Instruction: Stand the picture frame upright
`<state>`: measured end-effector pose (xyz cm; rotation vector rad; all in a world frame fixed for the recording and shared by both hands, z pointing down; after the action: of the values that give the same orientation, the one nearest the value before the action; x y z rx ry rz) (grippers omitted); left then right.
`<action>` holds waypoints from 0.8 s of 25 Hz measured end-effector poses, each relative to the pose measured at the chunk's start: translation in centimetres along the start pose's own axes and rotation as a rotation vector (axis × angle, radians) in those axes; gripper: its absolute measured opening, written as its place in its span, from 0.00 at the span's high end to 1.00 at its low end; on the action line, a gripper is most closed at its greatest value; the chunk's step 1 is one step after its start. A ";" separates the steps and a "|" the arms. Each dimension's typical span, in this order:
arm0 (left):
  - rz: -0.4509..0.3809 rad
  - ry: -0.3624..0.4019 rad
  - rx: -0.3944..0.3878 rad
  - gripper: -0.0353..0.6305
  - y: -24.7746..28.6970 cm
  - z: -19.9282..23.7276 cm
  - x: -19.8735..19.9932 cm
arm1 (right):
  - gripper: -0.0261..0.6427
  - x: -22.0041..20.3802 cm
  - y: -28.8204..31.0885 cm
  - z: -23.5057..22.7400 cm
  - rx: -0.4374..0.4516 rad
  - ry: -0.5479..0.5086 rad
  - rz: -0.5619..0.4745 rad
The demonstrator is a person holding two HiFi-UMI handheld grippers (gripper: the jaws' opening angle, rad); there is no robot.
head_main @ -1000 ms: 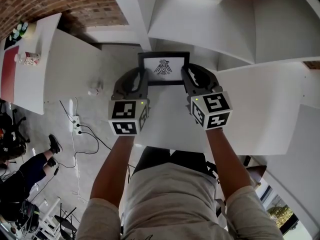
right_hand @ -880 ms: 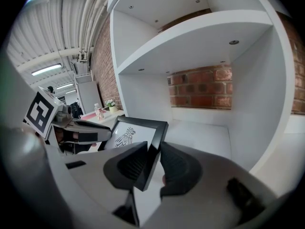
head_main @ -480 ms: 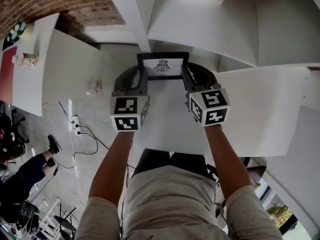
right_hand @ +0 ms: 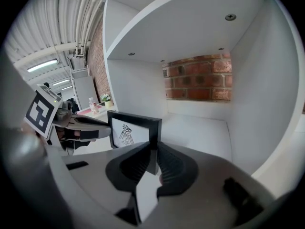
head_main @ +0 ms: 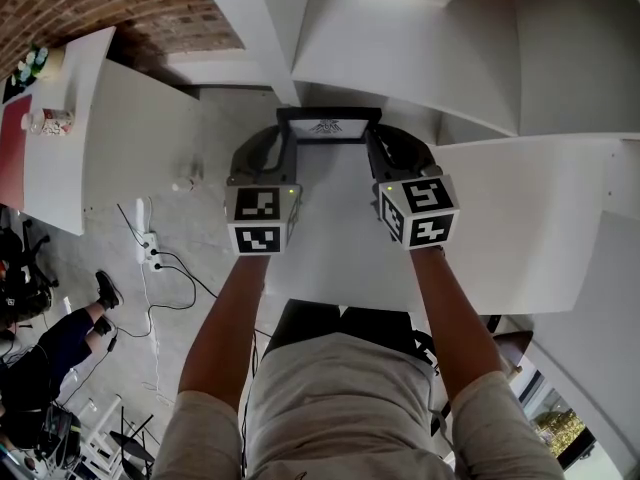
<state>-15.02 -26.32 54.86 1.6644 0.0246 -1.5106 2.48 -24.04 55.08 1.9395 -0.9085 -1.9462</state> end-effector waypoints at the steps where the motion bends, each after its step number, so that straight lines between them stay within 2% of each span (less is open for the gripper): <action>1: -0.001 0.000 0.000 0.84 0.1 0.0 0.0 | 0.88 -0.1 0.0 0.0 -0.003 0.003 0.001; 11: -0.013 -0.018 -0.004 0.84 0.7 0.4 -0.3 | 0.88 0.1 0.3 0.1 -0.022 -0.010 -0.008; 20: -0.013 0.002 0.002 0.84 1.0 0.3 -0.7 | 0.88 -0.3 0.4 -0.1 -0.022 -0.001 -0.001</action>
<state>-14.89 -26.74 56.00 1.6702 0.0353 -1.5189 2.53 -24.22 55.51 1.9268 -0.8832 -1.9500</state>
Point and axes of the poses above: the fingertips, and each gripper's own axes: y forward along the fingers, z to its left, x out of its top, the point moved 5 cm from there along -y, backward along the fingers, and after that the axes turned 6 degrees about -x, right-handed, at the moved point
